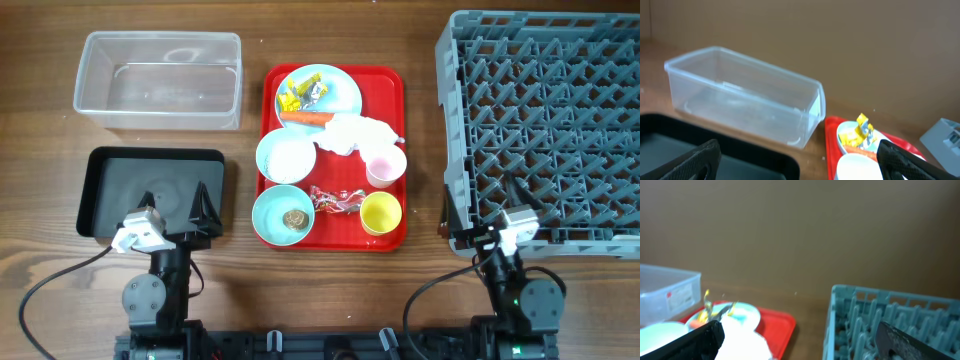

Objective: Sort waste into correct bins and load items into the dishwasher rack

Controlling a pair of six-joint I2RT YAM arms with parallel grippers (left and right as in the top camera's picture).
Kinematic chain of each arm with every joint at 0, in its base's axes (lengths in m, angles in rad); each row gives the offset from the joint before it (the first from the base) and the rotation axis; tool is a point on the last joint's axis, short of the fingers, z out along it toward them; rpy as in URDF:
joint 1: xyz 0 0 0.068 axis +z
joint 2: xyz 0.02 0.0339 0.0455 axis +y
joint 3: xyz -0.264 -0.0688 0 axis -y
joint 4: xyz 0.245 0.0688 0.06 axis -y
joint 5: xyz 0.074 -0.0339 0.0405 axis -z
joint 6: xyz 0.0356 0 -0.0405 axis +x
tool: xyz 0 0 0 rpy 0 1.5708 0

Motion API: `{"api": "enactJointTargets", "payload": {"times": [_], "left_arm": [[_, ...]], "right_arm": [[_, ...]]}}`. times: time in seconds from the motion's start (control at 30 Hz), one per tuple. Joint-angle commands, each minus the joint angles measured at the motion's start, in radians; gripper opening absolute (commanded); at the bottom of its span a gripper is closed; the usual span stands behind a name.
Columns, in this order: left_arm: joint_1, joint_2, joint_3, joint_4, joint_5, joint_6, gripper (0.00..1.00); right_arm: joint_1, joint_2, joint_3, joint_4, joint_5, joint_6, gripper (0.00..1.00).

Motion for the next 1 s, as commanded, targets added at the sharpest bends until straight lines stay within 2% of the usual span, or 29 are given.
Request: {"api": "enactJointTargets", "payload": {"times": [0.0, 0.1, 0.2, 0.27, 0.37, 0.47, 0.53, 0.57, 0.67, 0.73, 0.77, 0.83, 0.9, 0.93, 0.97], "left_arm": [[0.005, 0.064, 0.165, -0.006, -0.006, 0.111, 1.0], [0.005, 0.256, 0.367, -0.105, -0.005, 0.136, 1.0], [0.004, 0.497, 0.584, -0.206, 0.021, 0.135, 1.0], [-0.013, 0.724, 0.798, -0.32, 0.047, 0.135, 1.0], [-0.079, 0.962, 1.033, -0.47, 0.046, 0.135, 1.0], [-0.187, 1.268, 1.332, -0.691, 0.034, 0.136, 1.0], [-0.244, 1.424, 1.459, -0.797, 0.035, 0.135, 1.0], [-0.277, 1.488, 1.489, -0.821, 0.036, 0.135, 1.0], [-0.364, 1.605, 1.492, -0.749, 0.061, 0.119, 1.0], [-0.403, 1.672, 1.492, -0.696, 0.142, 0.051, 1.0], [-0.423, 1.702, 1.492, -0.647, 0.205, 0.056, 1.0], [-0.488, 1.765, 1.492, -0.578, 0.22, 0.056, 0.96], [-0.572, 1.851, 1.492, -0.549, 0.209, 0.056, 0.94], [-0.599, 1.879, 1.492, -0.547, 0.208, 0.053, 0.78], [-0.623, 1.899, 1.492, -0.547, 0.207, 0.03, 0.72]], "right_arm": [[0.002, 0.034, 0.127, 0.01, 0.048, -0.095, 1.0], [0.002, 0.186, 0.285, 0.009, 0.048, -0.179, 1.0], [0.002, 0.378, 0.457, -0.024, 0.033, -0.18, 1.0], [0.002, 0.574, 0.663, -0.123, -0.042, -0.18, 1.0], [0.002, 0.785, 0.932, -0.333, -0.086, -0.178, 1.0], [0.002, 1.055, 1.273, -0.718, -0.093, -0.176, 1.0], [0.002, 1.172, 1.376, -0.853, -0.103, -0.176, 1.0], [0.002, 1.211, 1.386, -0.869, -0.128, -0.176, 1.0], [0.002, 1.3, 1.386, -0.87, -0.275, -0.174, 1.0], [0.002, 1.345, 1.386, -0.872, -0.35, -0.175, 1.0], [0.002, 1.359, 1.386, -0.883, -0.366, -0.175, 1.0], [-0.005, 1.366, 1.386, -0.896, -0.36, -0.174, 0.97], [-0.043, 1.347, 1.386, -0.894, -0.285, -0.079, 0.91], [-0.069, 1.339, 1.386, -0.9, -0.235, -0.032, 0.9], [-0.094, 1.333, 1.386, -0.914, -0.201, -0.014, 0.89]]}}
